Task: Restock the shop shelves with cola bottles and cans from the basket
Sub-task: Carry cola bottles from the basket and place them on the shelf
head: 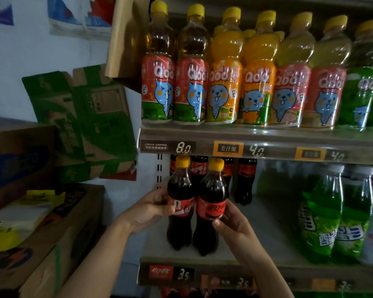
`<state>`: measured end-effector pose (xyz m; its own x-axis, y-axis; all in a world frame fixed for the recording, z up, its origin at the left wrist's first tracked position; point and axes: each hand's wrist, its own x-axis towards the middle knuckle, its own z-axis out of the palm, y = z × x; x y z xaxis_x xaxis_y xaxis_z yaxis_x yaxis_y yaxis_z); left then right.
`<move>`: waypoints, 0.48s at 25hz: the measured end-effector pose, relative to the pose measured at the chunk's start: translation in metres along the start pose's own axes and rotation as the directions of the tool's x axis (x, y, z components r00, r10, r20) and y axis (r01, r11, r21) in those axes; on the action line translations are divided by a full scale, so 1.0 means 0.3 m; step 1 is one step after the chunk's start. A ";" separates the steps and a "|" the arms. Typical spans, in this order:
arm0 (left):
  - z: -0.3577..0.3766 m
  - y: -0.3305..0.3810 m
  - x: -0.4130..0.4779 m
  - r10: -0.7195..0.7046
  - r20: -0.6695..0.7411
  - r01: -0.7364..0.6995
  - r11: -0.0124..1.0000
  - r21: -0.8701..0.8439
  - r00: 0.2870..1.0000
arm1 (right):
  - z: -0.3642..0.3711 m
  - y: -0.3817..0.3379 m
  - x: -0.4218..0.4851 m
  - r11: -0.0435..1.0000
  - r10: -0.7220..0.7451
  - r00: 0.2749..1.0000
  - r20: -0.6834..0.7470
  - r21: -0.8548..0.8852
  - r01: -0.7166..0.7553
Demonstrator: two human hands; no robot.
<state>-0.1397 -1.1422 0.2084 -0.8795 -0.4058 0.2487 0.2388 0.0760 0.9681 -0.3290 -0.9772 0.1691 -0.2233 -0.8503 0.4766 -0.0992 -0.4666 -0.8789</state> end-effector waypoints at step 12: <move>0.089 -0.073 0.007 0.072 -0.264 0.055 0.895 0.443 0.962 | 0.015 0.044 0.036 0.977 0.065 0.993 -0.101 -0.194 -0.084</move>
<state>-0.1578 -1.1206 0.1887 -0.7196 -0.6256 0.3013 -0.0169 0.4496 0.8931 -0.3283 -0.9936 0.1627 -0.3256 -0.8501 0.4140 -0.2662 -0.3377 -0.9028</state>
